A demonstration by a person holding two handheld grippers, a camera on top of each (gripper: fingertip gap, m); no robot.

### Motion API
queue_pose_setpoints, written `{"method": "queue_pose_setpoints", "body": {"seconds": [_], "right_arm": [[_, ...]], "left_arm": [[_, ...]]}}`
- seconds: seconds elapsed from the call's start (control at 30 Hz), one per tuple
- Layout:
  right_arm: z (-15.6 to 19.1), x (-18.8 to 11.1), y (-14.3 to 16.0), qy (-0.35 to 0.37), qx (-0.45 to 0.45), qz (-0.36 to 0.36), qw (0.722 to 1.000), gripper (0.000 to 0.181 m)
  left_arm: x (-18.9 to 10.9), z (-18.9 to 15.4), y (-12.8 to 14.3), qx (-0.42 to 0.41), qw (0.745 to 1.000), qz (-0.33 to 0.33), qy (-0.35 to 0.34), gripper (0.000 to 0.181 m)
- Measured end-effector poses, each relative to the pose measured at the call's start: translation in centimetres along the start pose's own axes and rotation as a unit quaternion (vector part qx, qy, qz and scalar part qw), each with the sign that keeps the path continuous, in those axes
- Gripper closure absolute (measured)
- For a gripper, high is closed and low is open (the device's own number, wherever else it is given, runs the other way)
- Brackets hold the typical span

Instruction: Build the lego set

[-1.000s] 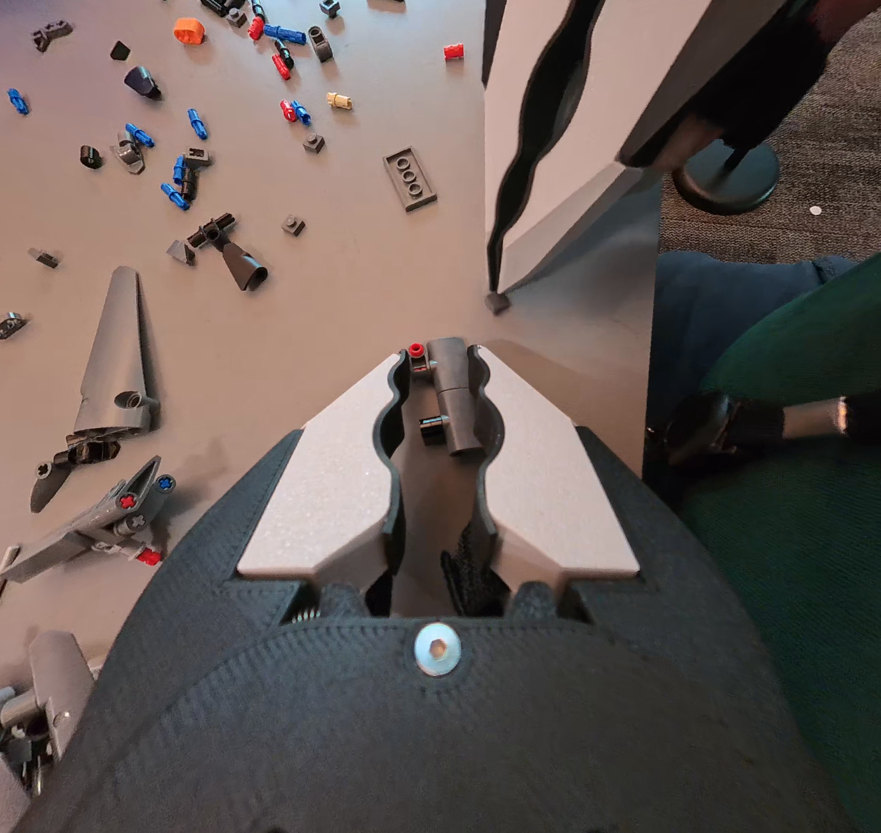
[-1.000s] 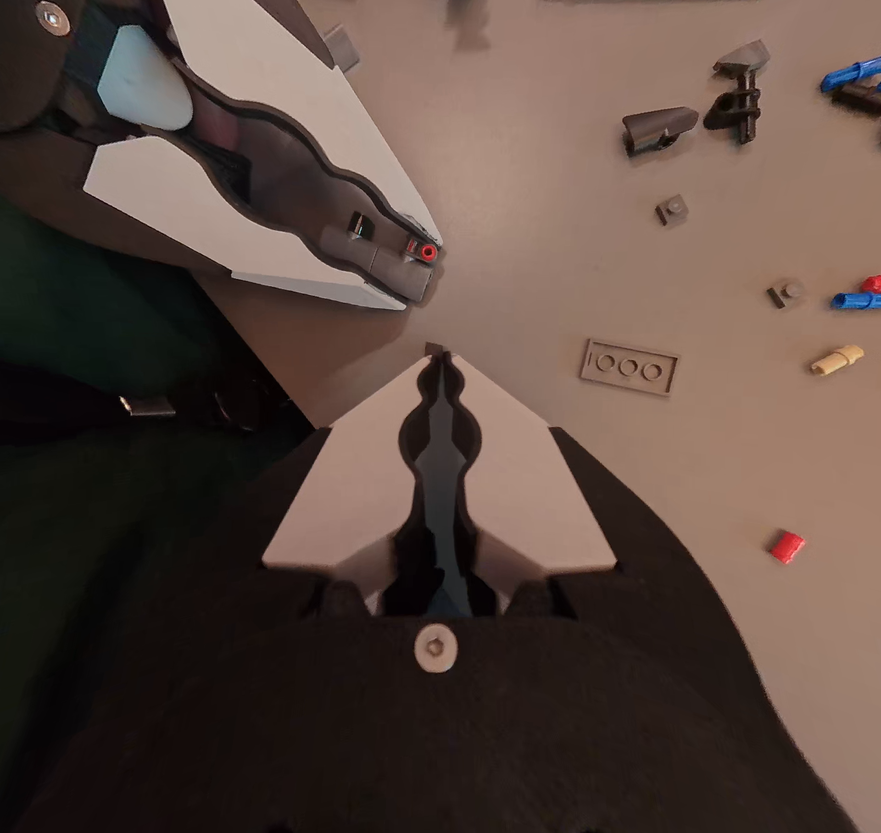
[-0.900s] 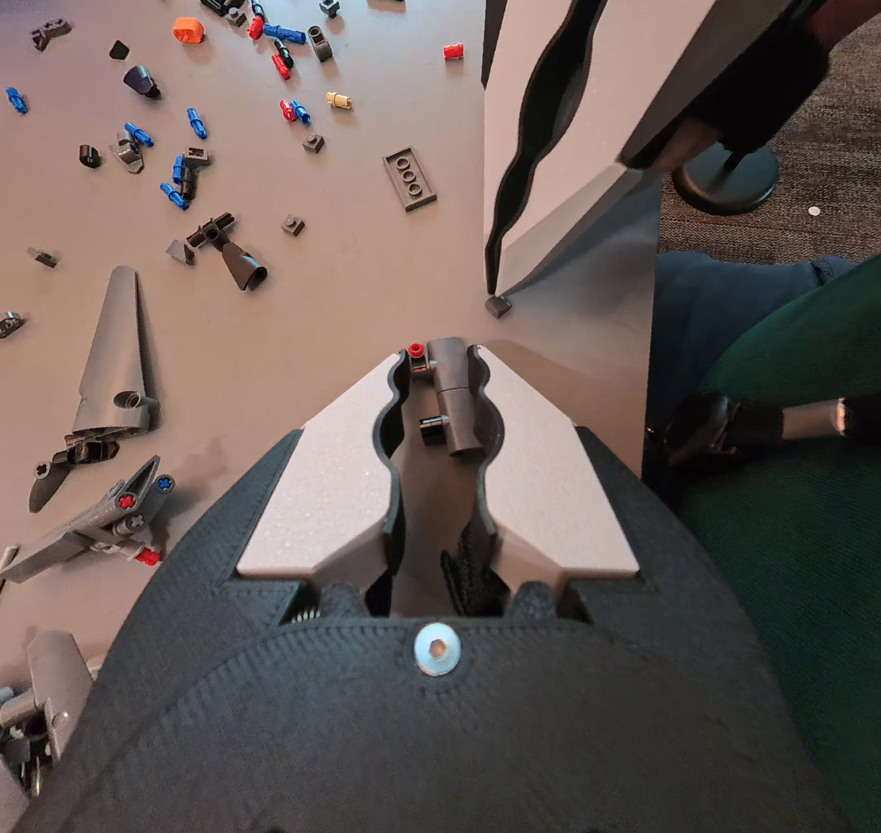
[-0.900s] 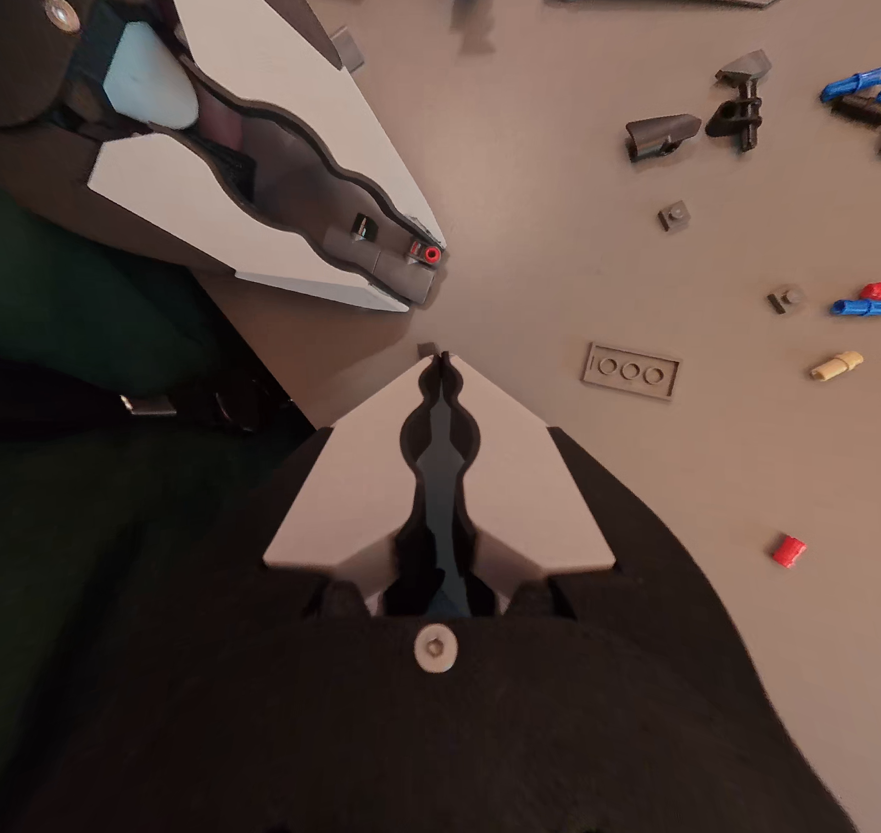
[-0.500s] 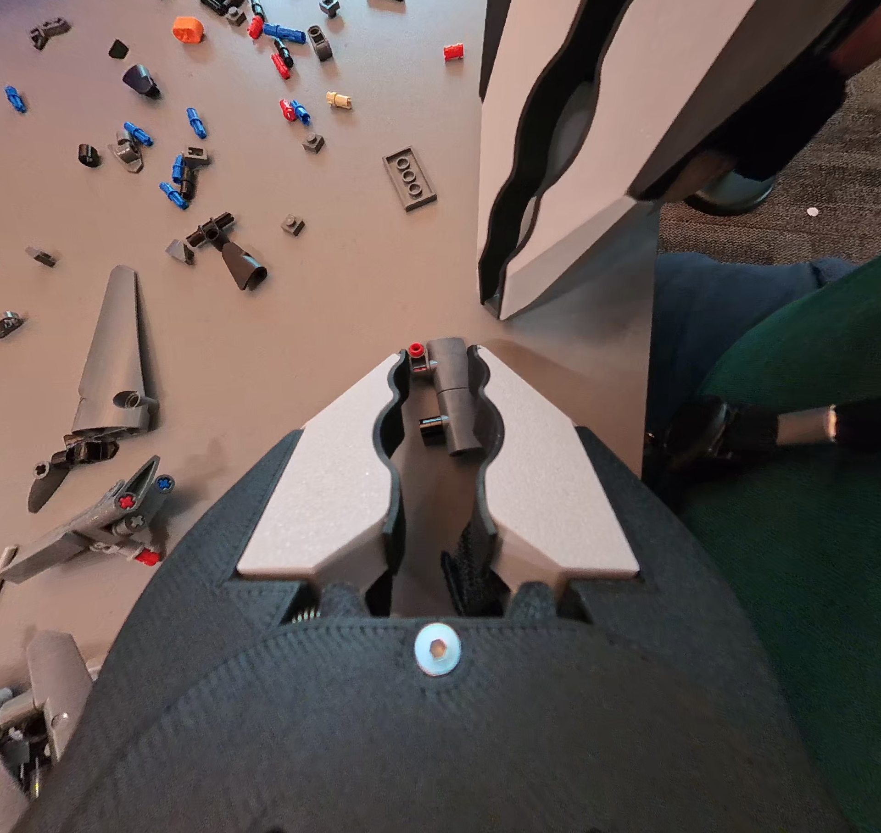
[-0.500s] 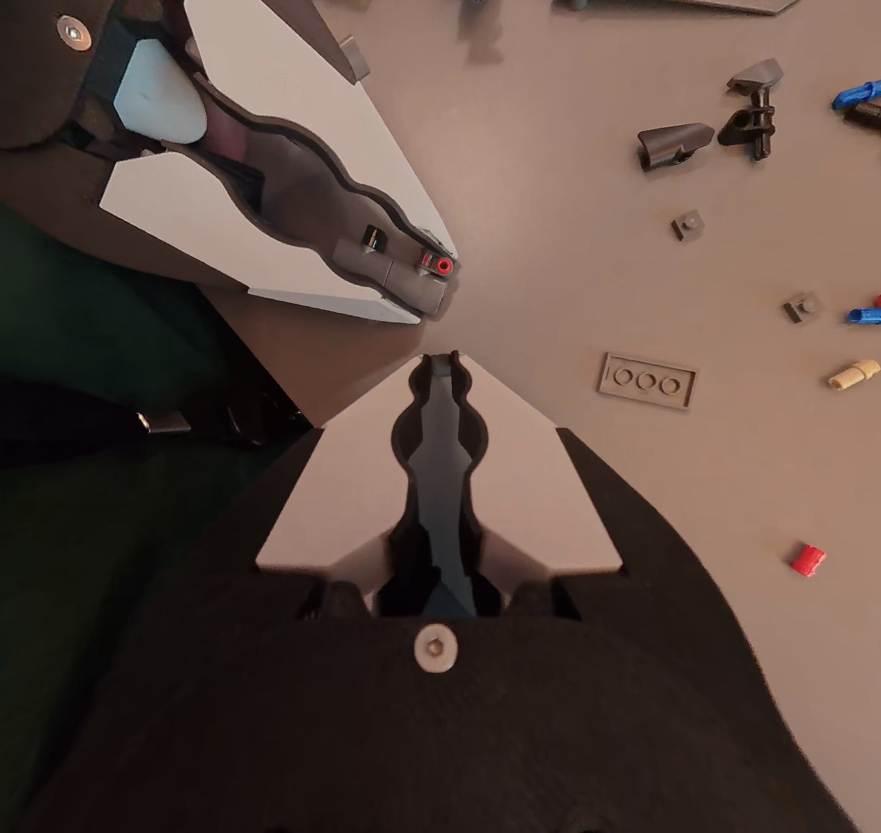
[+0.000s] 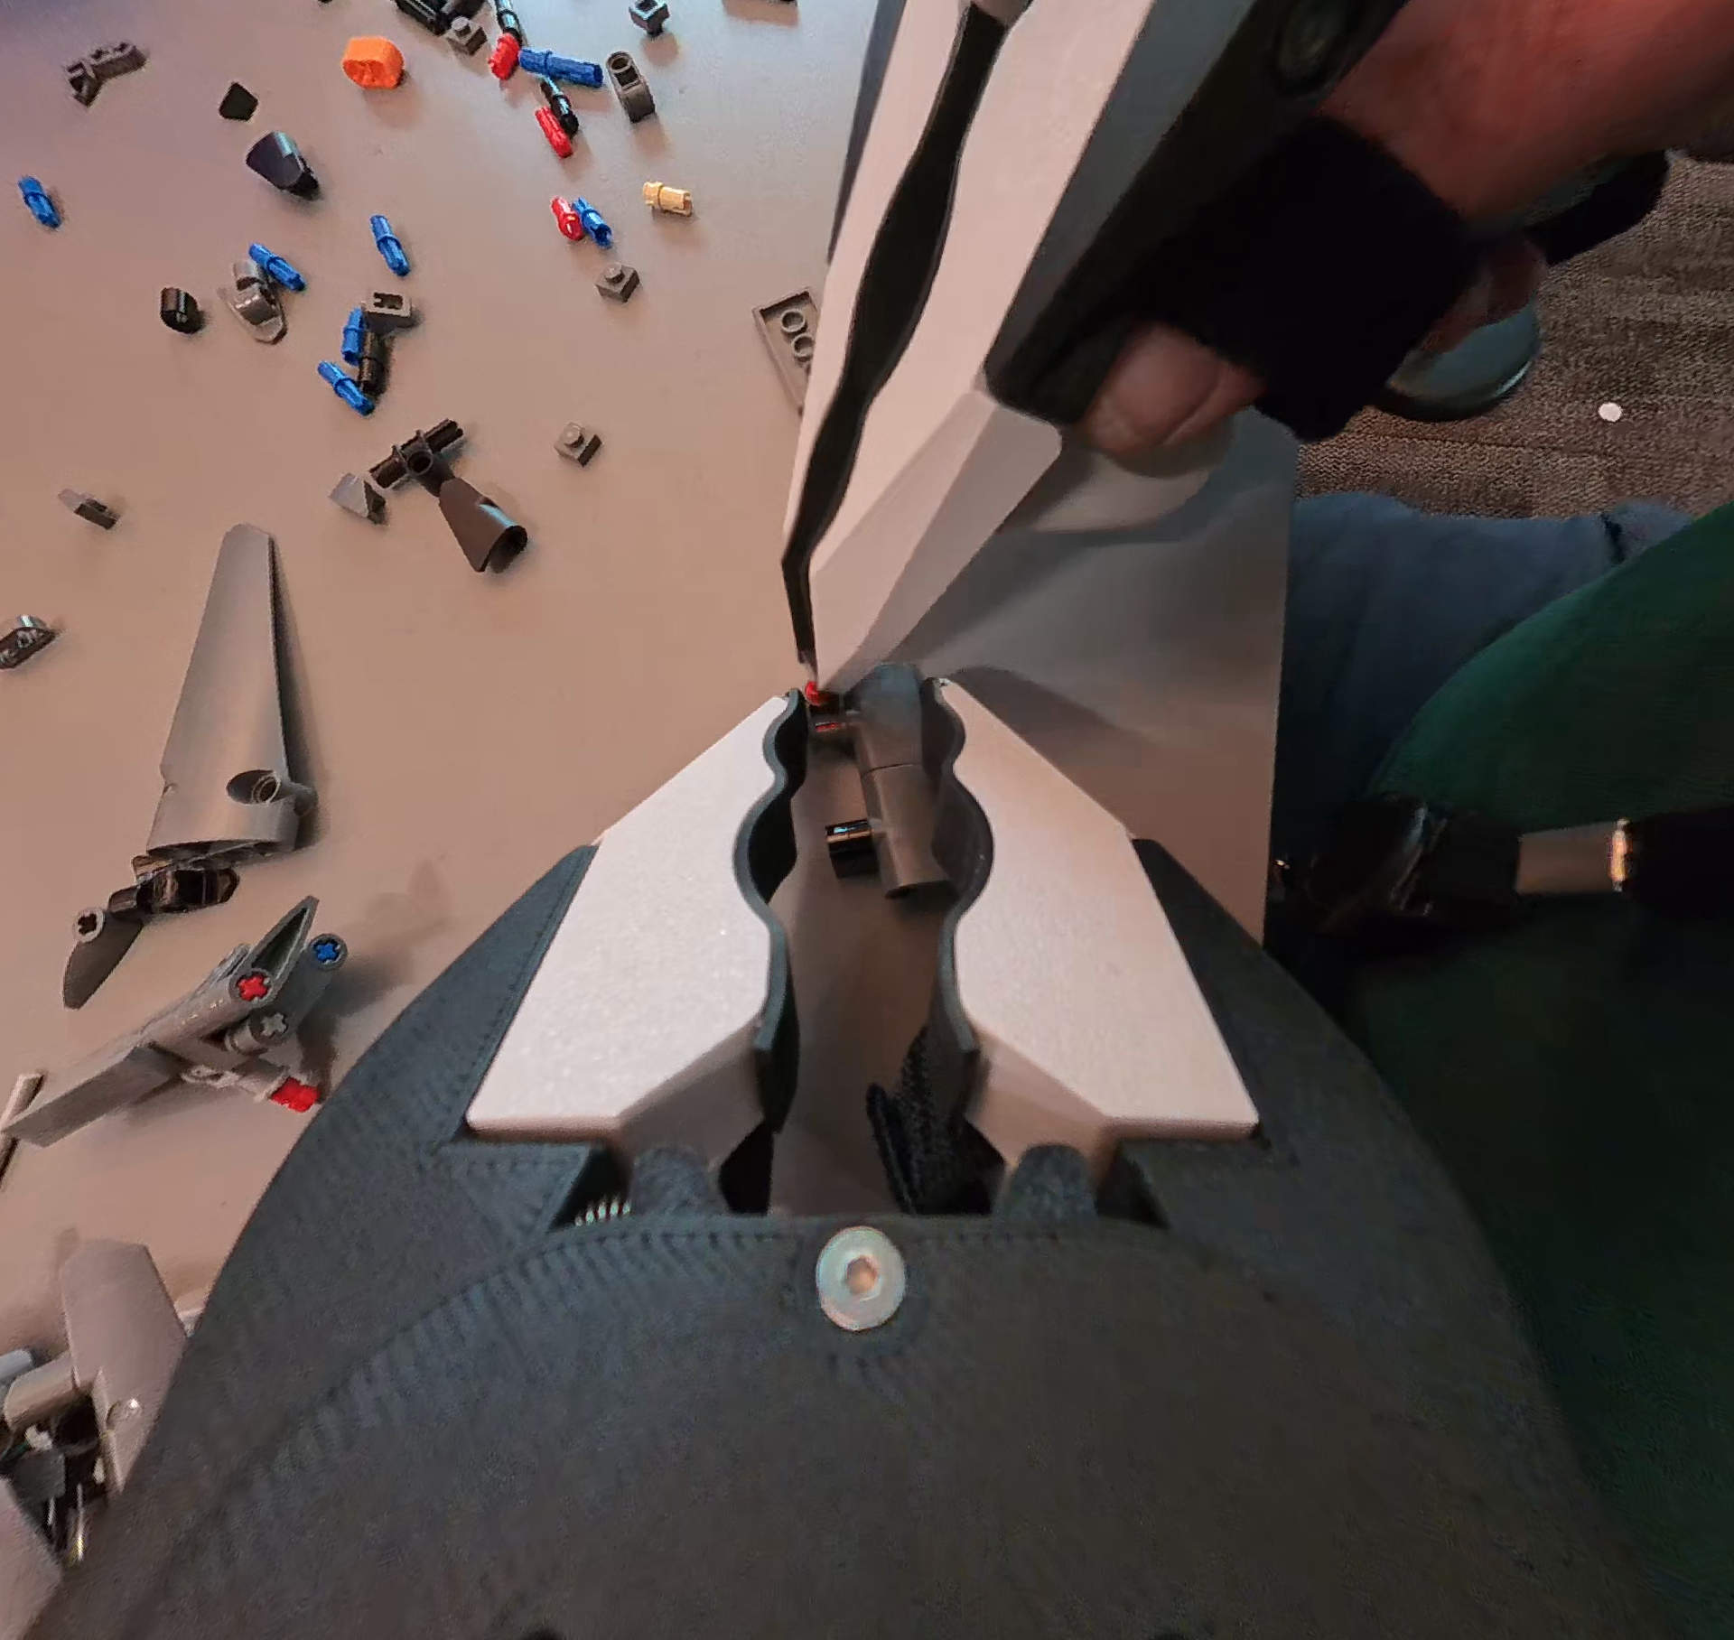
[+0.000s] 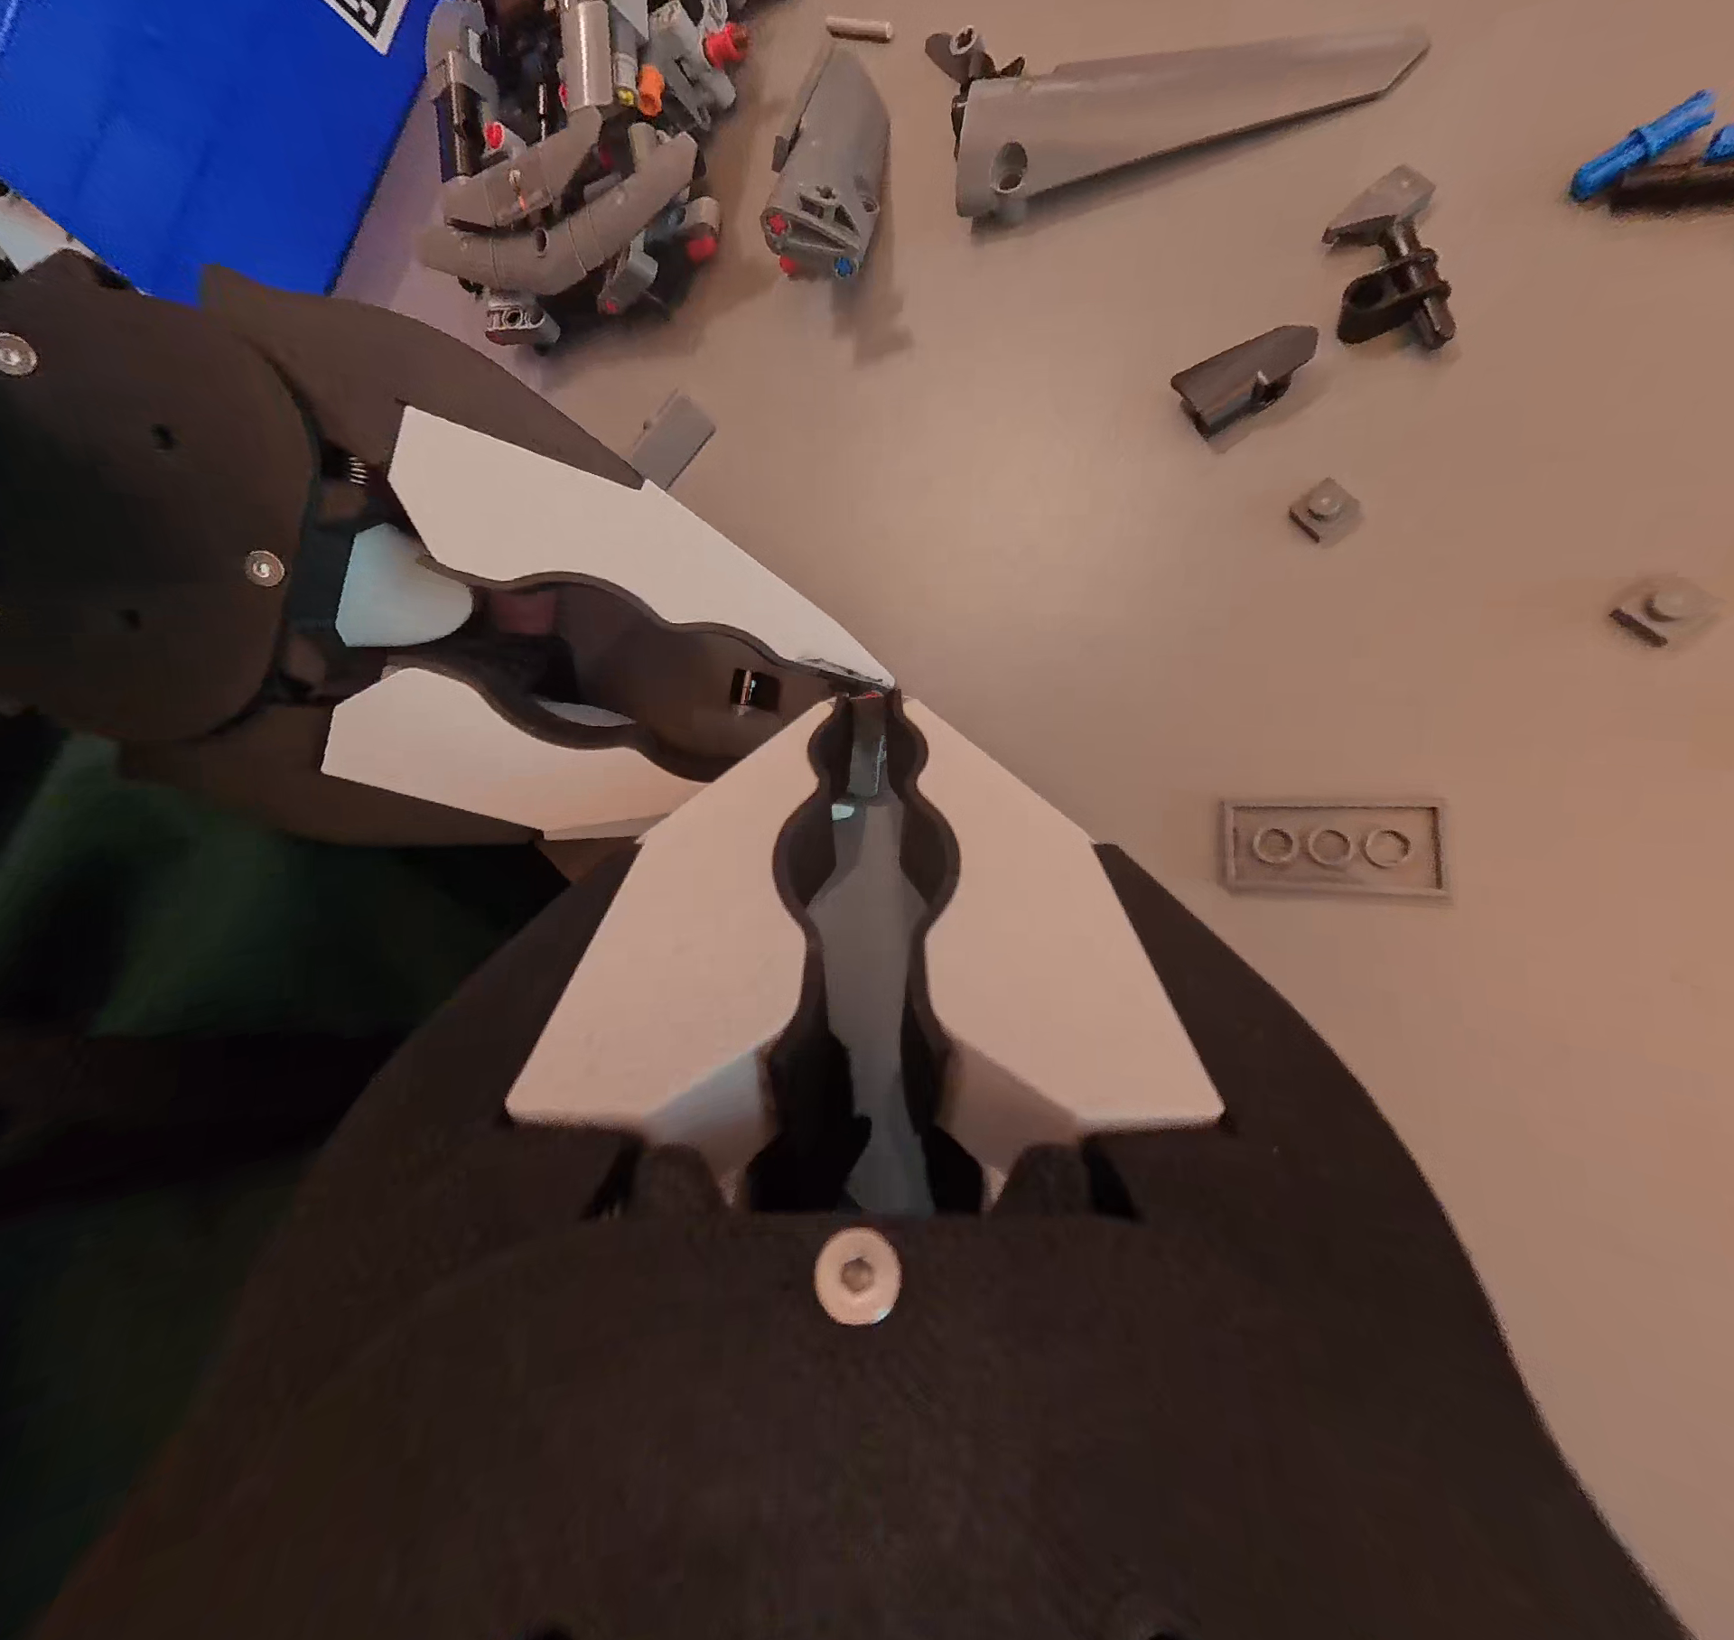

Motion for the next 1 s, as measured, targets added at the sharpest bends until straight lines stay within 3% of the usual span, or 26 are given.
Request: {"method": "queue_pose_setpoints", "body": {"seconds": [0.53, 1.0], "right_arm": [[0.5, 0.5, -0.4, 0.034, 0.028, 0.026, 0.999, 0.176], [0.6, 0.9, -1.3, 0.035, 0.0, 0.108, 0.994, 0.177]], "left_arm": [[0.0, 0.0, 0.0, 0.0, 1.0, 0.002, 0.002, 0.158], [0.0, 0.0, 0.1, 0.001, 1.0, 0.002, -0.001, 0.158]]}}
Point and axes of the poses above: each gripper's, where its closed fingertips meet, x out along the fingers, y out of its underside, z = x × y across the jaws, the point moved 7 cm from there along -x, back along the fingers, and after that the axes turned 15 degrees about -x, right-handed, at the moved point
